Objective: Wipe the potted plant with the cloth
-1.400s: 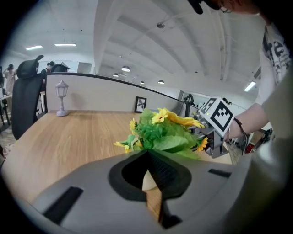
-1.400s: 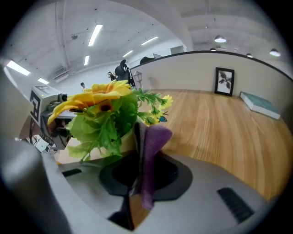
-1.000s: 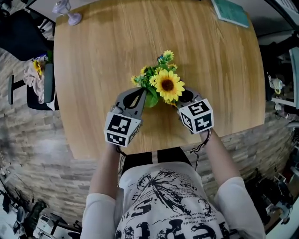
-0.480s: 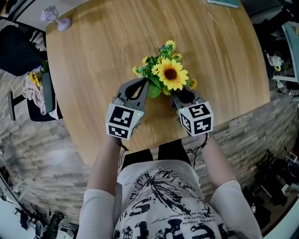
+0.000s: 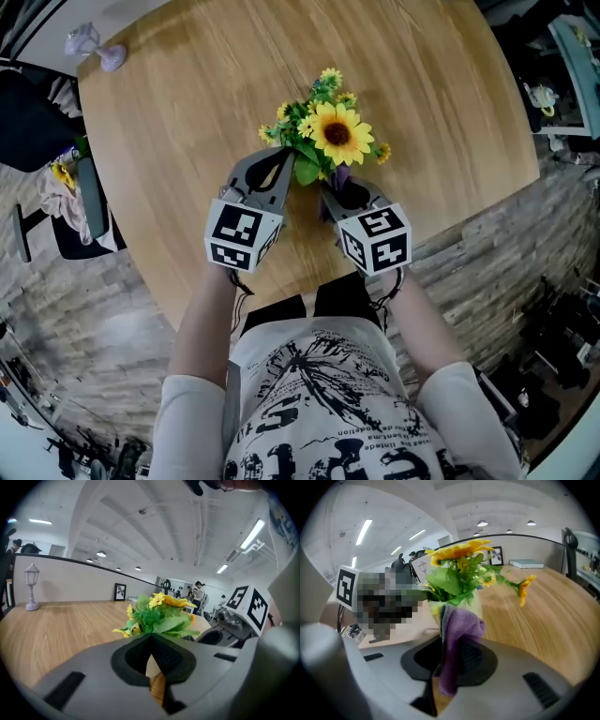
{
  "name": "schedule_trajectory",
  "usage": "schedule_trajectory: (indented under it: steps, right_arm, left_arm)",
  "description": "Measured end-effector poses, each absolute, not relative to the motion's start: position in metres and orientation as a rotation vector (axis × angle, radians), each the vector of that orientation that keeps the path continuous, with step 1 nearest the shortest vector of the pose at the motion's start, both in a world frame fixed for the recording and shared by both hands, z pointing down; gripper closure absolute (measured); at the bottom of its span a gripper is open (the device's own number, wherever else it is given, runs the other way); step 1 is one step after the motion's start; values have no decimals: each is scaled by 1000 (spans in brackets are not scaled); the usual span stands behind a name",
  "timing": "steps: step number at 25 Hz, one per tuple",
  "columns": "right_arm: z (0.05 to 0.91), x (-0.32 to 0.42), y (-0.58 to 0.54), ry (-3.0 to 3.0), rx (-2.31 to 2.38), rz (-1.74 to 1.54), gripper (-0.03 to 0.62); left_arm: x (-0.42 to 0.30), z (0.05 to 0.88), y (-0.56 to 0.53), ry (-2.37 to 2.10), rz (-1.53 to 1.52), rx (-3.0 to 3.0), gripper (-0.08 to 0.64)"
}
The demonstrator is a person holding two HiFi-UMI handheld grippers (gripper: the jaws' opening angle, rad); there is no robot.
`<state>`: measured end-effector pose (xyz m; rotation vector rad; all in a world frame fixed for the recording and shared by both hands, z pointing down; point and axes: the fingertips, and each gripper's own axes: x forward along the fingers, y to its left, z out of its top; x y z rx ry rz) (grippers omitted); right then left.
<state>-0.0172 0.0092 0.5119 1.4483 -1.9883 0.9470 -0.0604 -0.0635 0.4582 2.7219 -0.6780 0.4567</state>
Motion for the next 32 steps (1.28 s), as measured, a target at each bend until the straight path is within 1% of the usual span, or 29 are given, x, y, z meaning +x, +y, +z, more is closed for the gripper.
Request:
schedule_trajectory:
  steps: [6,13,20,32]
  right_arm:
    - [507,-45,6,-2035,1363,940,515]
    - [502,-62,4,-2073,1321,1010,515]
    - [499,-108,8,-2179,1137,923,515]
    - [493,-45,31,-1967,1267,897,514]
  left_arm:
    - [-53,457,-58,-518,475,2746,558]
    - [-49,455,-55,-454,461,2750,558]
    - [-48,457,-55,-375,453,2721,558]
    - [-53,460,-58,-475,455,2719,557]
